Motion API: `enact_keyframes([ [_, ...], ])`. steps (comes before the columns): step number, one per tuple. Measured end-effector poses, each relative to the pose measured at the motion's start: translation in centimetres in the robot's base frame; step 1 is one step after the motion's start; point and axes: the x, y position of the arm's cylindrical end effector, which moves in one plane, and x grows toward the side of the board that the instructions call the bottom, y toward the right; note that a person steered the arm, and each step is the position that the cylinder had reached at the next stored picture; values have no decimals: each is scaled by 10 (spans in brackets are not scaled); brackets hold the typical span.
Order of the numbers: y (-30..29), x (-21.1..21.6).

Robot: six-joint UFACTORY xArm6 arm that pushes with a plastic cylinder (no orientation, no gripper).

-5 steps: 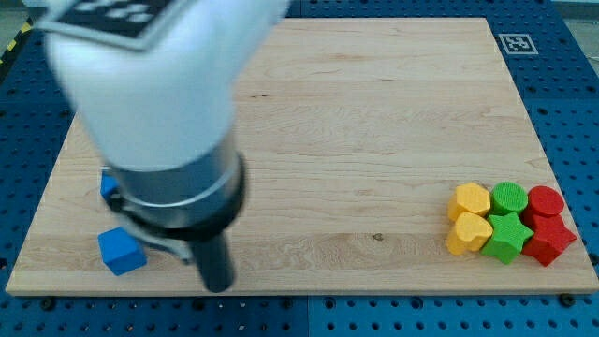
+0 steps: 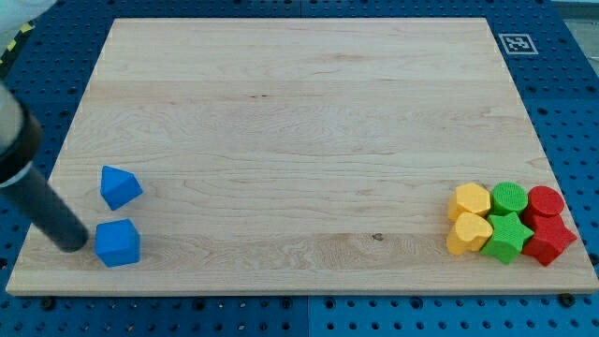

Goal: Place the cube to the top left of the green circle

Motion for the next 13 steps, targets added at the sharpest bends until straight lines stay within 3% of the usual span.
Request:
enact_keyframes([
  [6, 91, 30],
  [8, 127, 4],
  [10, 156, 25],
  [13, 191, 12],
])
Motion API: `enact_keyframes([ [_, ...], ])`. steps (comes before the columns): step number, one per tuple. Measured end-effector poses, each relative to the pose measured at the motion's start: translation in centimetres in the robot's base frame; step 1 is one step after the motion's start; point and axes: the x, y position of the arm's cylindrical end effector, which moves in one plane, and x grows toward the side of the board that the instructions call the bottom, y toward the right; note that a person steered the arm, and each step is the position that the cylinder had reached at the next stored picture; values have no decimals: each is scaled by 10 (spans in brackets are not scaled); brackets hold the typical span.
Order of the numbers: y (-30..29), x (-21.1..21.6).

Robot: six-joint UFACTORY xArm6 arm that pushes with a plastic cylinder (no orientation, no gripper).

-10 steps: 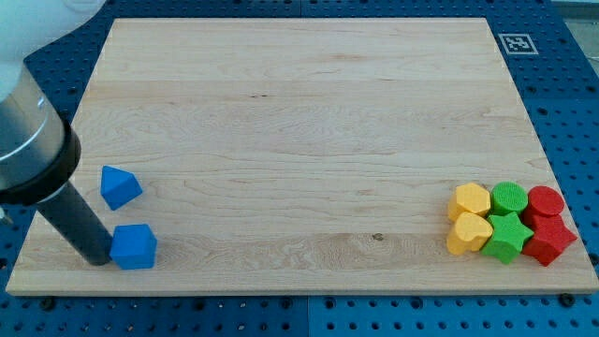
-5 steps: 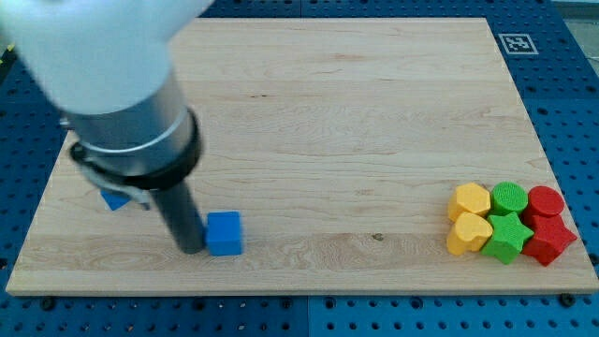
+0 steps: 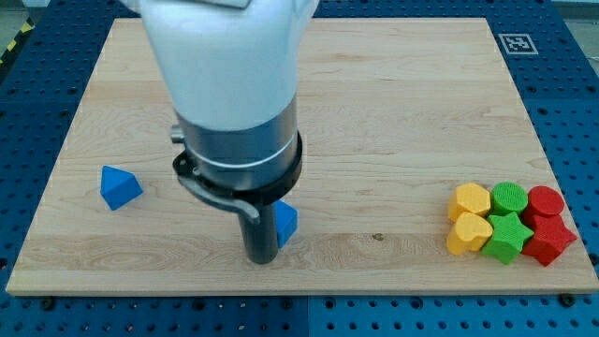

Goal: Place the cube to the top left of the green circle

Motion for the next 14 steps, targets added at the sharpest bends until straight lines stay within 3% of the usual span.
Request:
enact_keyframes([
  [3, 8, -72],
  [5, -1, -32],
  [7, 51, -42],
  [8, 44, -44],
  [9, 30, -75],
  [14, 137, -63],
])
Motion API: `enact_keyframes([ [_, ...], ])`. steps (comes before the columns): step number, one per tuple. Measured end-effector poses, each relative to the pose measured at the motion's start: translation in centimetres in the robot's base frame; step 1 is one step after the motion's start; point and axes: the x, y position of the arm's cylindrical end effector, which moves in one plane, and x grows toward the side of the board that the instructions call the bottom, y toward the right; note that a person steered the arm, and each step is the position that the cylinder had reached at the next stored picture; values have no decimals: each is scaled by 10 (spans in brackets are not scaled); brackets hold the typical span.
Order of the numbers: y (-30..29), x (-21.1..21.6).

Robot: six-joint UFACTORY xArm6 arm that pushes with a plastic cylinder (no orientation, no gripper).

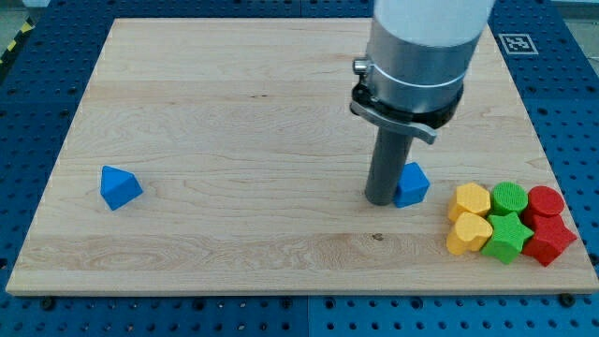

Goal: Place the cube to the top left of the green circle

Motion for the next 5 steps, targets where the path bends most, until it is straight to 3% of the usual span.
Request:
enact_keyframes([
  [5, 41, -12],
])
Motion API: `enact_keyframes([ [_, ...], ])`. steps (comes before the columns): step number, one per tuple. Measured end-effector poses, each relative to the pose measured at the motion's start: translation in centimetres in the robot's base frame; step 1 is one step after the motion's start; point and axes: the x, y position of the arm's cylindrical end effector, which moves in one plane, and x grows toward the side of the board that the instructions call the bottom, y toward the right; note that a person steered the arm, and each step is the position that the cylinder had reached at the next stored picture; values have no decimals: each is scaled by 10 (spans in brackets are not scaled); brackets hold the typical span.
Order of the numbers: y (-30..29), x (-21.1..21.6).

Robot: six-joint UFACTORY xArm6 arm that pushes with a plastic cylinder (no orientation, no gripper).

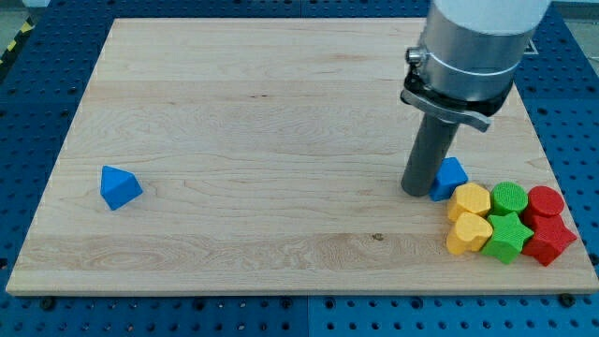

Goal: Place the cube to the top left of the green circle

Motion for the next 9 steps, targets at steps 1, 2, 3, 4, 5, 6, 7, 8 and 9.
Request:
enact_keyframes([
  [1, 4, -7],
  [2, 10, -26],
  [3, 27, -28],
  [4, 25, -28],
  [5, 3, -25],
  [6, 18, -19],
  [7, 45, -17],
  [8, 57, -18],
  [9, 58, -18],
])
